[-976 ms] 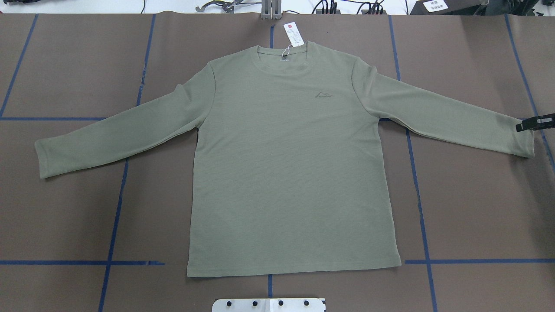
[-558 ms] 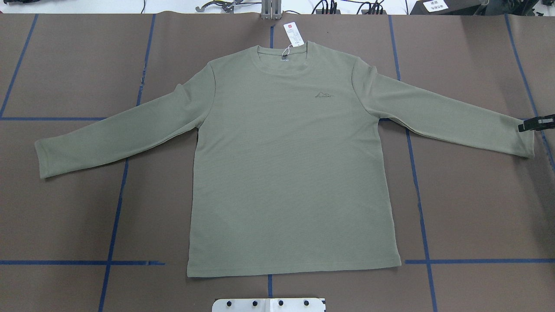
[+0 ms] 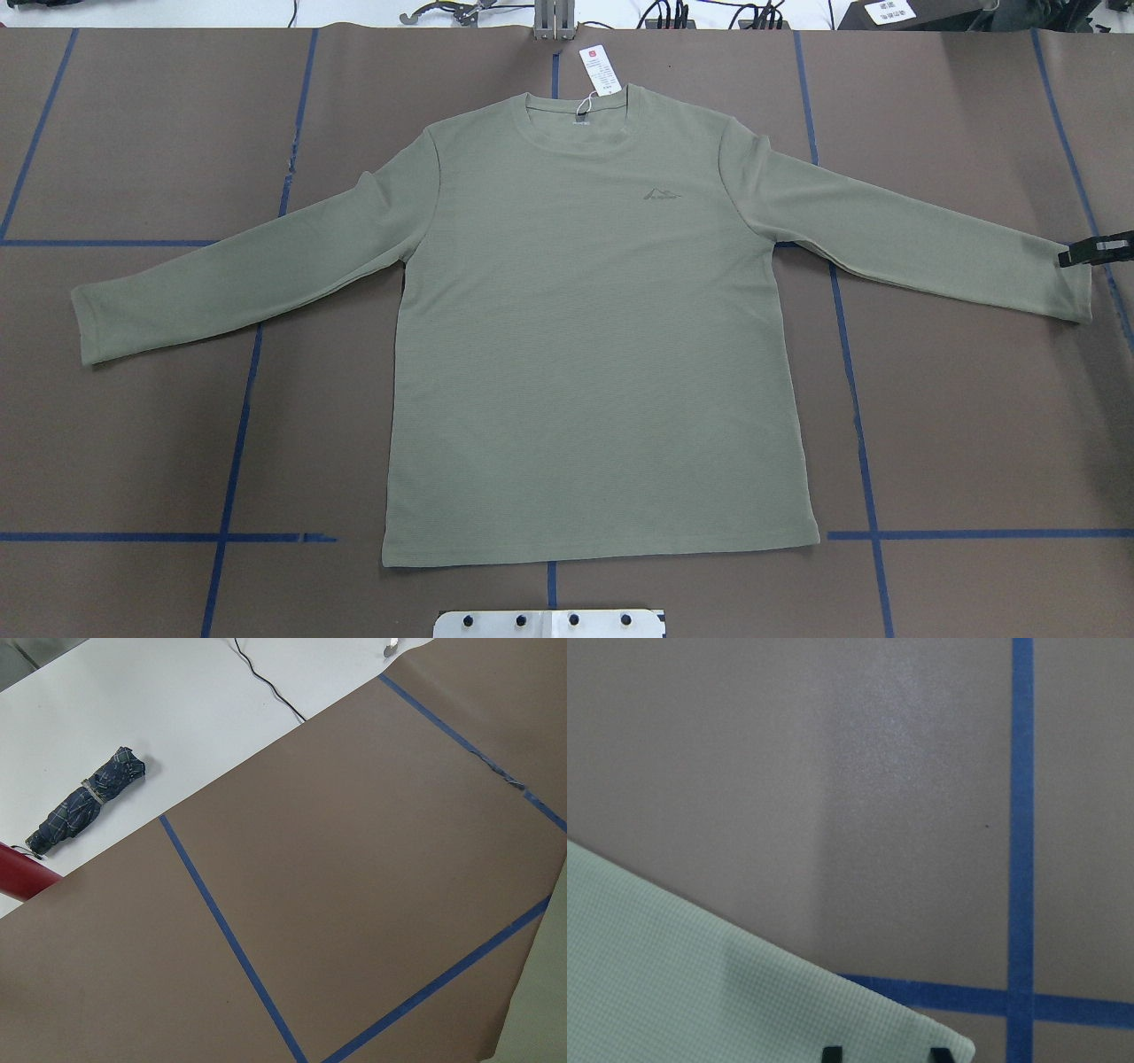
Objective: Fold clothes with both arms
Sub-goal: 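Grasp the sleeve cuff nearest the right gripper and lift it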
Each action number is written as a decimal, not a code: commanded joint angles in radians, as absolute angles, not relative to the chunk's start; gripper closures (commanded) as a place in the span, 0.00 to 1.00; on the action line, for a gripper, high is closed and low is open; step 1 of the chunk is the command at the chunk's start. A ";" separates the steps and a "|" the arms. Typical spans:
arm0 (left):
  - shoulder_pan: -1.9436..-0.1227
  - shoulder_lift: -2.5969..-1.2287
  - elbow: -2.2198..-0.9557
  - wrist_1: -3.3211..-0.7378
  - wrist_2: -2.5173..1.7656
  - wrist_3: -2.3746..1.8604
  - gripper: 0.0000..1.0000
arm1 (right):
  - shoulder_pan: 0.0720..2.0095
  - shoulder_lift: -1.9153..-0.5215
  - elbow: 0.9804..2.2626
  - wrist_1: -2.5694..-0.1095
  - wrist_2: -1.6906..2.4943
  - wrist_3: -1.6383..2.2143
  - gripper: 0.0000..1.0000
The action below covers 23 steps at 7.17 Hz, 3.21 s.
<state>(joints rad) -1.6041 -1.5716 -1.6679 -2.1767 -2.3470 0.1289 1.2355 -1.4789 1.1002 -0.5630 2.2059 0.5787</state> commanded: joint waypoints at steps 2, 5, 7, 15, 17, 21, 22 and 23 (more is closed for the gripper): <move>-1.605 -1.571 -1.667 -2.177 -2.347 0.129 0.00 | 1.236 -1.480 1.103 -0.563 2.206 0.580 0.90; -1.605 -1.569 -1.667 -2.177 -2.347 0.129 0.00 | 1.242 -1.482 1.101 -0.563 2.201 0.578 0.43; -1.605 -1.569 -1.667 -2.177 -2.347 0.129 0.00 | 1.243 -1.479 1.095 -0.564 2.192 0.584 0.40; -1.608 -1.555 -1.667 -2.212 -2.347 0.129 0.00 | 1.239 -1.465 1.065 -0.564 2.168 0.597 0.45; -1.612 -1.555 -1.667 -2.212 -2.347 0.129 0.00 | 1.239 -1.451 1.066 -0.565 2.168 0.633 0.63; -1.612 -1.555 -1.667 -2.212 -2.347 0.127 0.00 | 1.239 -1.451 1.071 -0.563 2.166 0.634 1.00; -1.612 -1.555 -1.667 -2.212 -2.347 0.127 0.00 | 1.241 -1.451 1.084 -0.563 2.167 0.635 1.00; -1.612 -1.555 -1.667 -2.212 -2.347 0.127 0.00 | 1.241 -1.451 1.100 -0.561 2.168 0.634 1.00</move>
